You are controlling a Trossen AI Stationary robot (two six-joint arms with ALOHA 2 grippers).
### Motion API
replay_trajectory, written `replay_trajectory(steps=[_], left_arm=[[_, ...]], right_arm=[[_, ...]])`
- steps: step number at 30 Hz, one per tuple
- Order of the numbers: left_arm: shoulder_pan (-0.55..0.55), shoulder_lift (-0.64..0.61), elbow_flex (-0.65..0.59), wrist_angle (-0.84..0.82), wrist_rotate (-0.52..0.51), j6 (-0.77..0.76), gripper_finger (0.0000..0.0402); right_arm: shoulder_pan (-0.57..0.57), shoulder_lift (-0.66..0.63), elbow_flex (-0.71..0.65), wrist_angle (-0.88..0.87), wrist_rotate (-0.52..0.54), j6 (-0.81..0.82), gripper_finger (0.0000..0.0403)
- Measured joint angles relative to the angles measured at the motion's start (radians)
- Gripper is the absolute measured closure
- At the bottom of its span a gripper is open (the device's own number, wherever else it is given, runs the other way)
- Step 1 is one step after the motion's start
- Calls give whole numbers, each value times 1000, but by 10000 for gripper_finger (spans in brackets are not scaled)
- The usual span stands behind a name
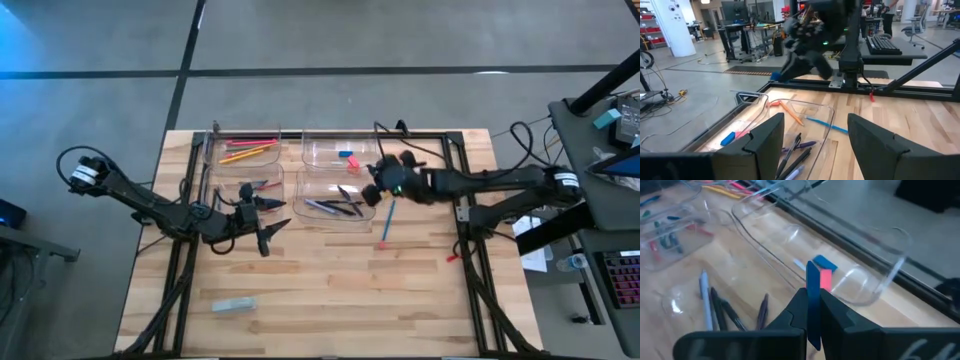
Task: Sort crayons/erasers/pens/pencils in bins
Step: Put the blue eraser into the top right transparent bin, then put the orange pencil into the top left transparent bin
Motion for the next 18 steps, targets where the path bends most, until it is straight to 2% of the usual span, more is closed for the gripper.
replay_trajectory(steps=[6,10,14,18], left_arm=[[0,0,-1,1,3,-5,199],[0,0,-1,0,5,-5,199],[0,0,-1,0,5,-1,199],[0,0,-2,0,9,0,199]], right_arm=[[-171,73,61,42,-134,-89,383],[-259,132,104,54,-263,-136,366],[-301,186,160,60,-310,-168,332],[-305,222,212,42,-323,-199,274]])
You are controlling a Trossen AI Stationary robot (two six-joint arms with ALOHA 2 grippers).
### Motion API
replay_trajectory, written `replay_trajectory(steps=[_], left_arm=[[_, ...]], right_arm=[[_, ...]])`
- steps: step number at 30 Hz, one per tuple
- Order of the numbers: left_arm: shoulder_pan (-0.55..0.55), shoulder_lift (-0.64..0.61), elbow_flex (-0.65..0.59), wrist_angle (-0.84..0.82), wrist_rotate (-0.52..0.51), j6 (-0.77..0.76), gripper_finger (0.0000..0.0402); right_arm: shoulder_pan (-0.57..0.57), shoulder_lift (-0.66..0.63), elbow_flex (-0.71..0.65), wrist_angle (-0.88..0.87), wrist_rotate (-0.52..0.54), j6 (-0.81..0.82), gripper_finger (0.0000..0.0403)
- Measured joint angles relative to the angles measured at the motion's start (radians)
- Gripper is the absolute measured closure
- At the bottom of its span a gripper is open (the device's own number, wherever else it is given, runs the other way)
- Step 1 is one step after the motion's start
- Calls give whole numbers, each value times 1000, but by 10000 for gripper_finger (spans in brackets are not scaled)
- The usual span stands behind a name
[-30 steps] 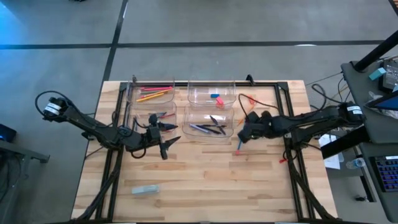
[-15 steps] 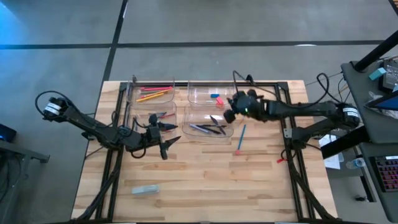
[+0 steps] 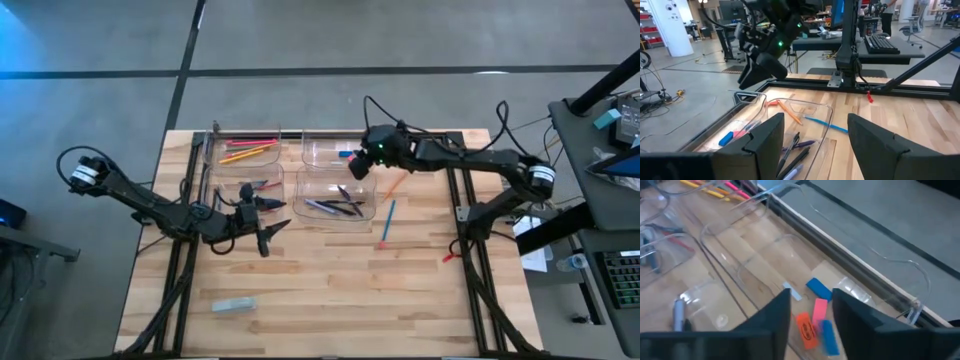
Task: Sort crayons/erasers/pens/pencils in bins
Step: Put the orange pencil into the top left transparent bin
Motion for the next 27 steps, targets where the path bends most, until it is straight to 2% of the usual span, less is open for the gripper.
replay_trajectory(steps=[6,11,15,21,27], left_arm=[[0,0,-11,0,2,0,199],[-1,0,-14,0,2,0,199],[-1,0,-14,1,11,-17,199],[-1,0,-14,1,12,-22,199],[-1,0,-10,6,13,-23,199]], right_arm=[[7,-2,114,-218,-11,7,185],[30,-69,131,-419,-8,104,150],[48,-158,33,-498,-8,233,146],[80,-272,-201,-504,-8,495,160],[79,-297,-378,-421,1,593,173]])
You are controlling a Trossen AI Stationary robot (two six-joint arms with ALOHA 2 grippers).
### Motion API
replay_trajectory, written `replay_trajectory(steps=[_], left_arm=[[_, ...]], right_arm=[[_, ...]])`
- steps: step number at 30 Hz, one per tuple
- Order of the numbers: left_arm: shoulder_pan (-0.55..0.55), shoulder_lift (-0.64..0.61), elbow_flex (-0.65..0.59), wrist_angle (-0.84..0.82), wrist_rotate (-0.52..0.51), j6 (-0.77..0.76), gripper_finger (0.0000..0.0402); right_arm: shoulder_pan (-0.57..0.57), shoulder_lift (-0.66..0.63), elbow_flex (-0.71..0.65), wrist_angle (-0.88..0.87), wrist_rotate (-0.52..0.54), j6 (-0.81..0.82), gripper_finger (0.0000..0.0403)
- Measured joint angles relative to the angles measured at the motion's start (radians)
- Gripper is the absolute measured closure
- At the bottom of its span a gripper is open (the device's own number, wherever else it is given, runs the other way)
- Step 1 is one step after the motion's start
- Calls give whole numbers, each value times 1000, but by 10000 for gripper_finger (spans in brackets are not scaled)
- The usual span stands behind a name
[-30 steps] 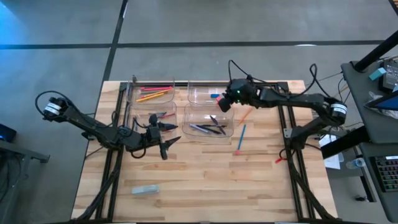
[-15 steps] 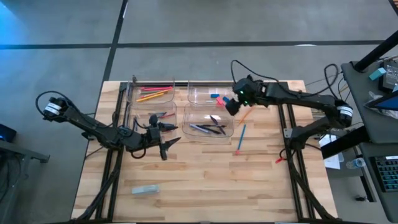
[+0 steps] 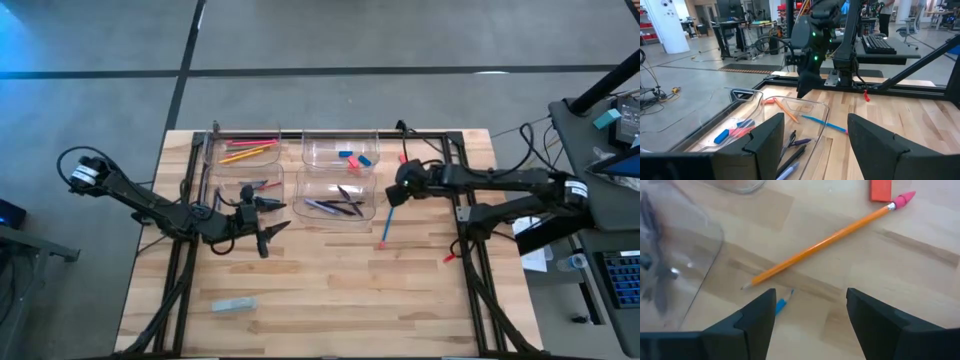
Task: Sort crayons/erasers/pens/pencils in bins
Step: Put the orange pencil into the top left transparent bin
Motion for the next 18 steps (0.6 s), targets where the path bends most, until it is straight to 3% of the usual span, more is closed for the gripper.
replay_trajectory(steps=[13,18], left_arm=[[0,0,-2,3,0,-1,199],[0,0,-3,3,1,-1,199]], right_arm=[[-268,77,-103,231,15,50,184],[-316,136,-104,318,10,50,184]])
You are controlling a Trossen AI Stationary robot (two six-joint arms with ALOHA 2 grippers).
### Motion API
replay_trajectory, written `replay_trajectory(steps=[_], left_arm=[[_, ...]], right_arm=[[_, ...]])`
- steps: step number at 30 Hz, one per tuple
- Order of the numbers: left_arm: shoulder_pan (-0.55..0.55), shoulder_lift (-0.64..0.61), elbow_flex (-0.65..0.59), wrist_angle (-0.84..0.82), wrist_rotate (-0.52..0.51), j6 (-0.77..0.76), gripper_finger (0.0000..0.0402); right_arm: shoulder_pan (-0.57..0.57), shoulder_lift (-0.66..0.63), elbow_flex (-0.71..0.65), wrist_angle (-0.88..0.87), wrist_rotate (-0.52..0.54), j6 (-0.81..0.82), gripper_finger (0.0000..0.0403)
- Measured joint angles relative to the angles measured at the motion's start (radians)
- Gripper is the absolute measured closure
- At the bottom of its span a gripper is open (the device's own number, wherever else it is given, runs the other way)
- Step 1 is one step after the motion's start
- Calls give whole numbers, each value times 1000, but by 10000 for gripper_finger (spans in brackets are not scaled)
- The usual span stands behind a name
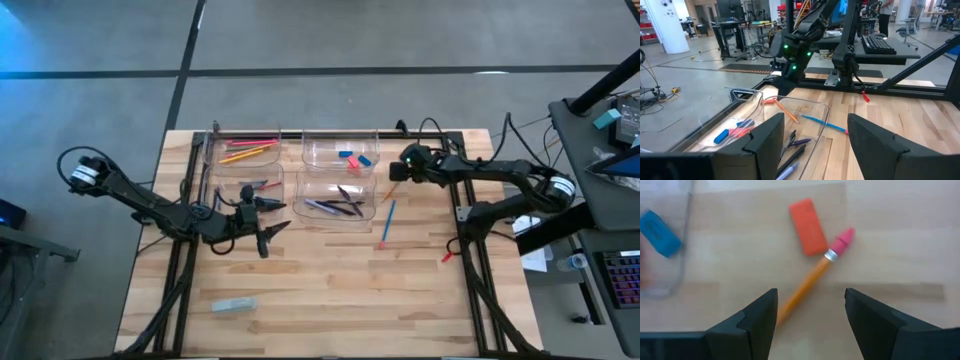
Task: Sort crayons/erasers/pens/pencils in bins
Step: Put the orange pencil into the top left transparent bin
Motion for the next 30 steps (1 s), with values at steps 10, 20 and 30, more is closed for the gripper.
replay_trajectory(steps=[10,20,30], left_arm=[[0,0,-1,0,0,0,199],[0,0,-1,-1,0,0,199],[0,0,-1,-1,0,0,199]], right_arm=[[-60,181,5,118,-16,13,184],[-76,266,3,91,-15,-29,248],[-86,254,3,46,-21,-77,384]])
